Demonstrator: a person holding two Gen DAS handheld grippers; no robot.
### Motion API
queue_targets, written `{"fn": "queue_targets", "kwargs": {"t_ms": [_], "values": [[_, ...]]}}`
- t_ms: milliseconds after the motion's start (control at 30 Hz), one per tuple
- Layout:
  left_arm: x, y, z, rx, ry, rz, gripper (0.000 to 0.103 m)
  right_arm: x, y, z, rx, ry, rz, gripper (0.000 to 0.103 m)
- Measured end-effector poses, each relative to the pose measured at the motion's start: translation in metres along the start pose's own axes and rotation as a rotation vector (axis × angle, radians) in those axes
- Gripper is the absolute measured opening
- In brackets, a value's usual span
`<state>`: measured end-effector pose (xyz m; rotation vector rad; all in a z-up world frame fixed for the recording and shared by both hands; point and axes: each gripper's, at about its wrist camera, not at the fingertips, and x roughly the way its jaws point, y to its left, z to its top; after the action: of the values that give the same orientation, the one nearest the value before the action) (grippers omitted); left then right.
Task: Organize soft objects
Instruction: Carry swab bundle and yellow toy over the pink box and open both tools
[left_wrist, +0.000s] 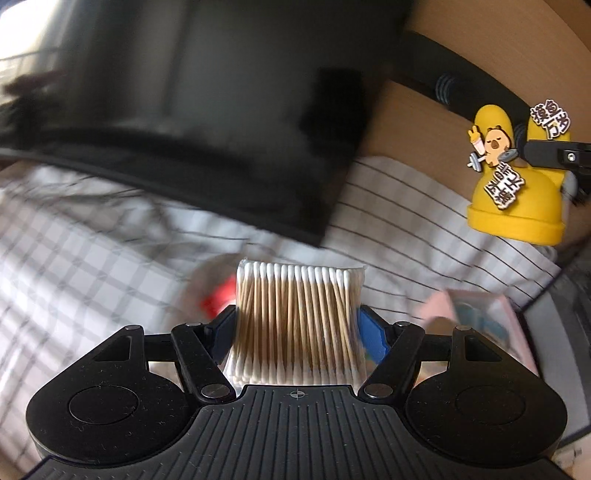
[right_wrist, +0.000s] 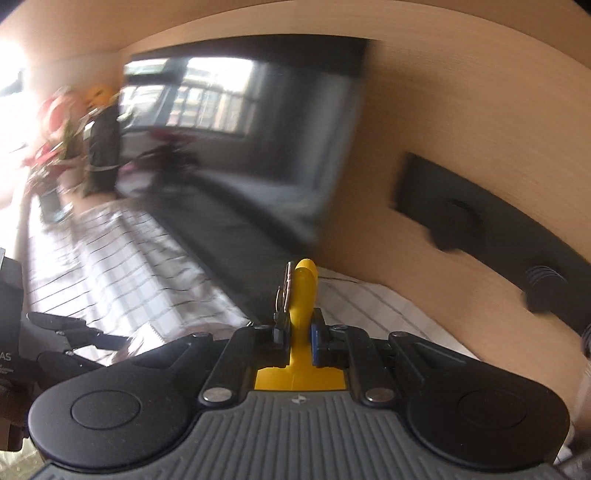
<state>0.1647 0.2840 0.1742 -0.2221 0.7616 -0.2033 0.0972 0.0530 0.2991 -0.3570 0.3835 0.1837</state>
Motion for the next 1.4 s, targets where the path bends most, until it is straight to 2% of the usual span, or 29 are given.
{"fn": "queue_targets", "kwargs": {"t_ms": [333, 467, 633, 833, 967, 1167, 1267, 1400], "values": [[0.053, -0.148, -0.008, 0.188, 0.071, -0.163, 0.074, -0.046, -0.121, -0.077, 0.238, -0.048, -0.207, 0.01], [0.067, -0.202, -0.006, 0.251, 0.099, -0.222, 0.074, -0.061, -0.155, -0.107, 0.318, -0.066, -0.28, 0.01], [0.09, -0.25, -0.011, 0.297, 0.159, -0.271, 0.074, -0.063, -0.175, -0.137, 0.41, -0.088, -0.326, 0.01], [0.111, -0.267, -0.041, 0.301, 0.204, -0.316, 0.074, -0.056, -0.188, -0.159, 0.517, -0.14, -0.322, 0.01], [0.122, -0.27, -0.05, 0.338, 0.191, -0.296, 0.074, -0.047, -0.192, -0.167, 0.552, -0.16, -0.31, 0.01], [0.137, -0.268, -0.051, 0.343, 0.191, -0.253, 0.075, -0.03, -0.204, -0.186, 0.621, -0.145, -0.288, 0.01], [0.147, -0.273, -0.052, 0.36, 0.199, -0.264, 0.075, -0.018, -0.209, -0.196, 0.643, -0.114, -0.27, 0.01], [0.173, -0.282, -0.06, 0.414, 0.283, -0.299, 0.076, -0.006, -0.214, -0.206, 0.672, -0.086, -0.249, 0.01]]}}
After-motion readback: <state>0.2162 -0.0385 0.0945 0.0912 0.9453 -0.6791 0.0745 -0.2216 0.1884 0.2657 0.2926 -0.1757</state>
